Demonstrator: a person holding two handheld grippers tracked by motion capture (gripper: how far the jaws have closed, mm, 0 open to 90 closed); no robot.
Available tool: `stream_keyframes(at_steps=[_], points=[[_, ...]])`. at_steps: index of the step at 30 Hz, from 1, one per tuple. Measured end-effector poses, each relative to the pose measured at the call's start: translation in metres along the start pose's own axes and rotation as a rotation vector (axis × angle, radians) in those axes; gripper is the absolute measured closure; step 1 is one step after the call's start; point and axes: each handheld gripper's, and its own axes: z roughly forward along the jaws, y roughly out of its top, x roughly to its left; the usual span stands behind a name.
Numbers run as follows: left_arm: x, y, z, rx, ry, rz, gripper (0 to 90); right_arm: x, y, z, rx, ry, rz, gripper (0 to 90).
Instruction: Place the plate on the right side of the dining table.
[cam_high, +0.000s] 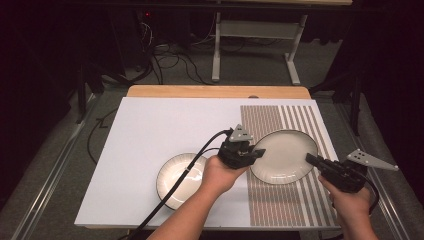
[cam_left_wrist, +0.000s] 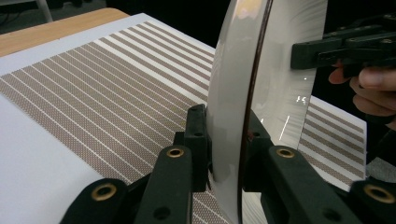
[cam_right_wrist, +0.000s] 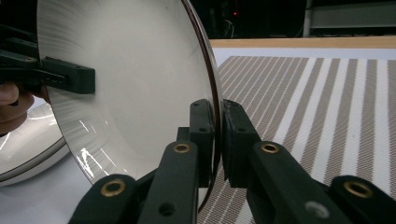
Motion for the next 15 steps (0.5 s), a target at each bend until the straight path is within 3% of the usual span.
stream_keyframes(at_steps=[15], points=[[-0.007,0.01,0.033,0.049,0.005,0.021,75.3,-0.021,-0.008,-0.016,-0.007,-0.06,0.015,86.4]])
